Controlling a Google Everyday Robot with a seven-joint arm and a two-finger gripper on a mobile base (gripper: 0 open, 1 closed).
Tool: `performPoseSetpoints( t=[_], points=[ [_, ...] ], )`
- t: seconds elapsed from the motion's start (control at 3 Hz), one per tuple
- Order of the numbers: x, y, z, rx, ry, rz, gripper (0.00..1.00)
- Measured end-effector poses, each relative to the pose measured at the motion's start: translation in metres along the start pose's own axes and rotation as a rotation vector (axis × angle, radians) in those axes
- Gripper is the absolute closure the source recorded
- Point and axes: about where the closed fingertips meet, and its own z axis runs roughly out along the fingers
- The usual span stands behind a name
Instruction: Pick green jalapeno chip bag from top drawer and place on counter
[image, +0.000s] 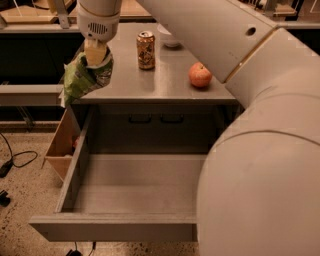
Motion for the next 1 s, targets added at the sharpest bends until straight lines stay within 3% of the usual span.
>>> performPoseSetpoints(
  t=[0.33,0.67,1.0],
  points=[
    [-0.011,-0.069,0.022,0.149,-0.003,0.116,1.00],
    [-0.009,-0.102,0.037,0.194,0.039,0.238,1.00],
    [0.018,-0.130,0.064,0.262,0.069,0.461,1.00]
  ],
)
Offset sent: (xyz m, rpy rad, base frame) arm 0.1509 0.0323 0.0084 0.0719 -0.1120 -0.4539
